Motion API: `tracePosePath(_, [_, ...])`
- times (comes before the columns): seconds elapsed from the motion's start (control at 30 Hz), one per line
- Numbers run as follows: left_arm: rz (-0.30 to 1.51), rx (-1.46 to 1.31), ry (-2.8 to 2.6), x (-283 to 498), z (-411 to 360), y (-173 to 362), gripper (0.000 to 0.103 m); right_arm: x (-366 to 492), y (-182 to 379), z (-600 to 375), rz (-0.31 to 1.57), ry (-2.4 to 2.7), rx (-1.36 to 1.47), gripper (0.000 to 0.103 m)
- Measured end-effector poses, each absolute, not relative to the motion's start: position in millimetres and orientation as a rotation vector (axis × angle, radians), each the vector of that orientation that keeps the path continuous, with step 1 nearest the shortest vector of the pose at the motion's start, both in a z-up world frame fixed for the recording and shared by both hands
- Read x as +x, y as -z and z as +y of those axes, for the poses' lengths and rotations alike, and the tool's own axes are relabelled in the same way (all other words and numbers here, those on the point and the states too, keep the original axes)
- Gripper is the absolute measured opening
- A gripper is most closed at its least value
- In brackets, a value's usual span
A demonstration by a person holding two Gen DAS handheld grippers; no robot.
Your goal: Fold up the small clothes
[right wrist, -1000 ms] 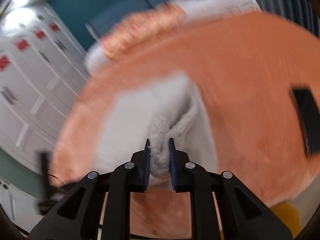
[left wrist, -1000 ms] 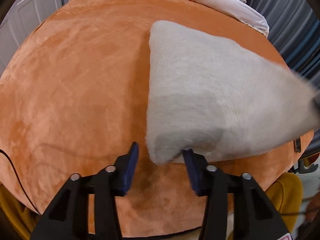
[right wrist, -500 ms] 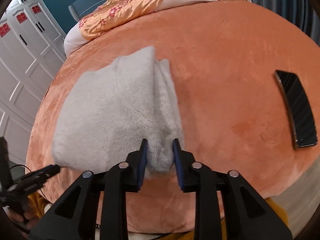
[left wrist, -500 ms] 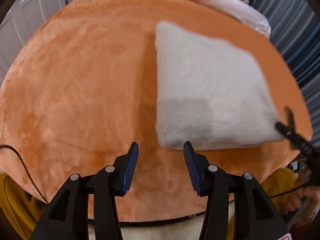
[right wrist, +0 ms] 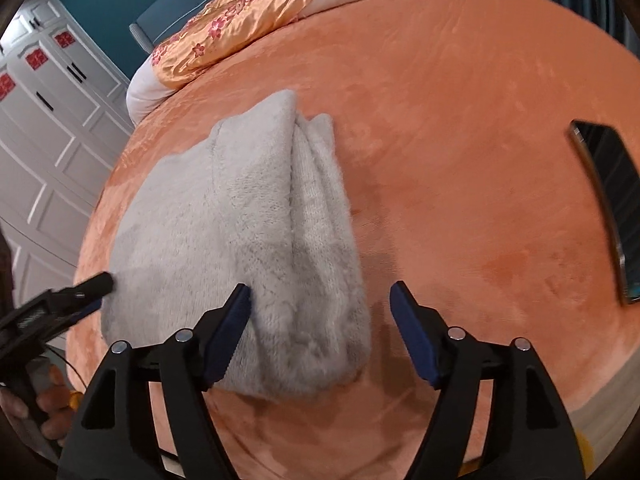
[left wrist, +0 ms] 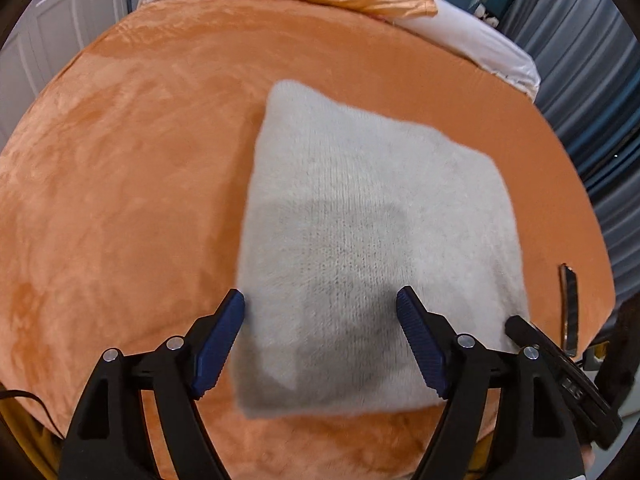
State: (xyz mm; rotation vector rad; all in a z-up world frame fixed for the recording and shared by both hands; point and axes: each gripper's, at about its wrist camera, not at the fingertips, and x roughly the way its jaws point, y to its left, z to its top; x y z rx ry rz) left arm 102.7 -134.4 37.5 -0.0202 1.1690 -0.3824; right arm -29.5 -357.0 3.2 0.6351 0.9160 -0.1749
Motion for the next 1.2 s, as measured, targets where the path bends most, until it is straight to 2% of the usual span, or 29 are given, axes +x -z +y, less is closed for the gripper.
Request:
tracePosePath(0.37, [1.18, -0.031, 0.361, 116.6, -138.8, -12.7, 0.098, -8.8, 17.0, -360.2, 0.937, 0.082, 0.71, 0.074])
tracePosePath(0.7, [1.243, -0.153, 0.481, 139.6, -132.0, 8.0, 0.098, 11.6, 23.5, -364.4, 0.936, 0.021, 0.74, 0.08])
tracePosePath(0.77, [1.258, -0.186, 0.517, 143.2, -128.1, 7.4, 0.092, 15.5, 22.0, -363.0, 0.928, 0.004, 0.74, 0.073])
tracePosePath(0.83, [1.249, -0.207, 0.563, 143.0, -123.6, -0.2, 0.072, 17.0, 18.2, -360.4, 0.918, -0.013, 0.733, 0.05])
tracePosePath(0.93, [1.221, -0.22, 0.607, 139.4, -117.1, -16.5, 0.049, 17.2, 0.0, -353.8, 0.888, -0.009, 0.703, 0.034])
tracePosePath(1.03, [1.18, -0.249, 0.66, 134.0, -110.1, -42.5, 0.042, 8.1, -33.1, -347.0, 0.805, -0.011, 0.69, 0.031])
tracePosePath(1.2, [1.012, -0.241, 0.744, 109.7, -95.3, -118.8, 0.04, -12.8, -113.3, -313.2, 0.661, -0.025, 0.572, 0.031])
